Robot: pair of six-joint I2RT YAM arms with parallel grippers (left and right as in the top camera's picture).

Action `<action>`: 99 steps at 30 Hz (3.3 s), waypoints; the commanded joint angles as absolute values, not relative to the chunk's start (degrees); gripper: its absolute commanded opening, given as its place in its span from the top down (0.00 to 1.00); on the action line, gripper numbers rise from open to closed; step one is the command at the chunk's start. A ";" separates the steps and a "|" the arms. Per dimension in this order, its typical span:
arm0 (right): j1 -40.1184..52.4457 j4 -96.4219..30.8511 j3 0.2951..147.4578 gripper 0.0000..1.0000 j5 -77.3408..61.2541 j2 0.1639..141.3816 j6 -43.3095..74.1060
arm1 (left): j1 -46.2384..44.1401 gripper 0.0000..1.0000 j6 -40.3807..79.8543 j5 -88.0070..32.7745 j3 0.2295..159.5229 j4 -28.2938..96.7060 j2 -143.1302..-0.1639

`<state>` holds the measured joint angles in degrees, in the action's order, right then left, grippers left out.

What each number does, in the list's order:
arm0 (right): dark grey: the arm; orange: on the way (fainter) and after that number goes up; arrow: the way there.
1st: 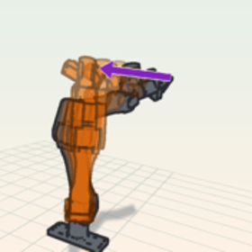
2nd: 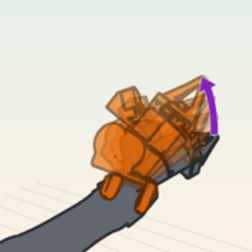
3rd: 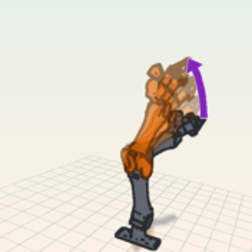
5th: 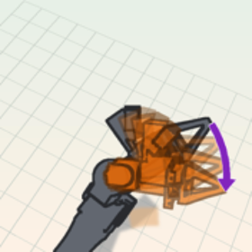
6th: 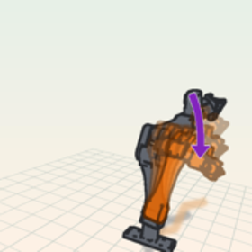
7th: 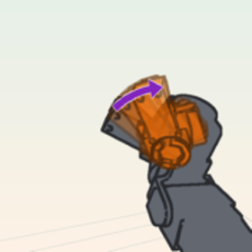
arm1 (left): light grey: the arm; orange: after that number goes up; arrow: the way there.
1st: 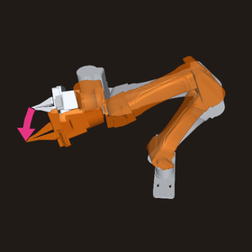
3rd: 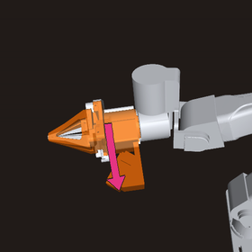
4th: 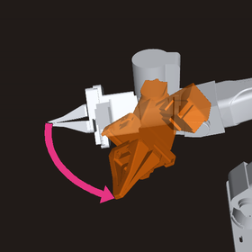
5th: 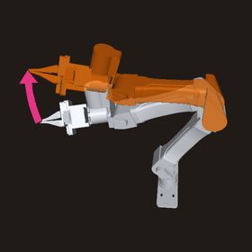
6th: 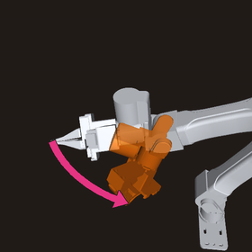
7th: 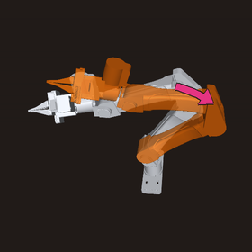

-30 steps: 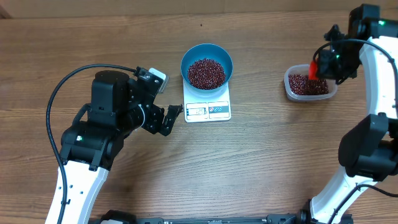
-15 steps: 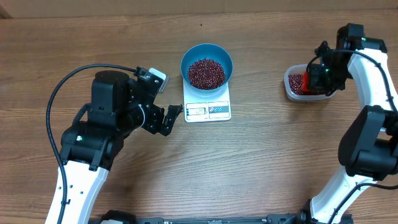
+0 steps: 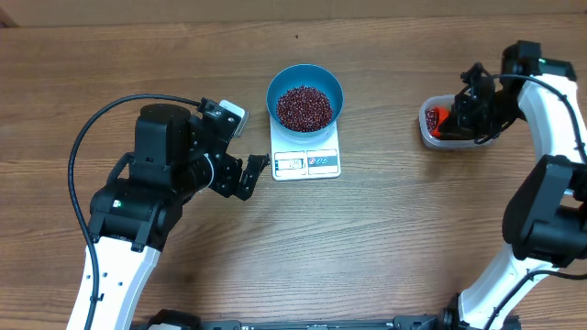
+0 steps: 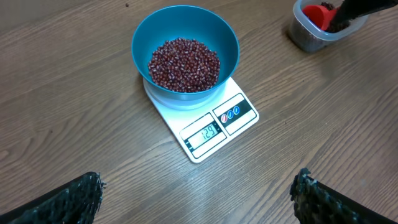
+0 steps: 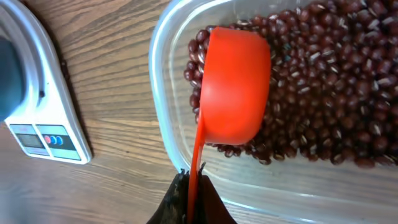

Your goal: Scoop item into bowl and weigh 150g on scale

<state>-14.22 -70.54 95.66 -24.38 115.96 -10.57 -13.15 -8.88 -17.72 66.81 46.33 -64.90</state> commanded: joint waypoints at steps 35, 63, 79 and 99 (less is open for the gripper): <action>-25.15 -85.52 95.26 0.96 -72.64 116.07 -32.03 | -13.52 0.00 -7.86 -17.50 67.85 46.30 -64.51; 7.77 -67.61 111.15 0.96 -44.31 116.05 -3.25 | -13.52 0.00 -7.88 -17.52 67.85 46.30 -64.51; 25.30 -74.72 130.47 0.96 3.11 116.05 -1.52 | -13.52 0.01 -7.88 -17.50 67.85 46.30 -64.51; 34.06 -76.36 132.27 0.96 22.24 112.73 -1.69 | -13.52 0.00 -7.88 -17.52 67.85 46.30 -64.51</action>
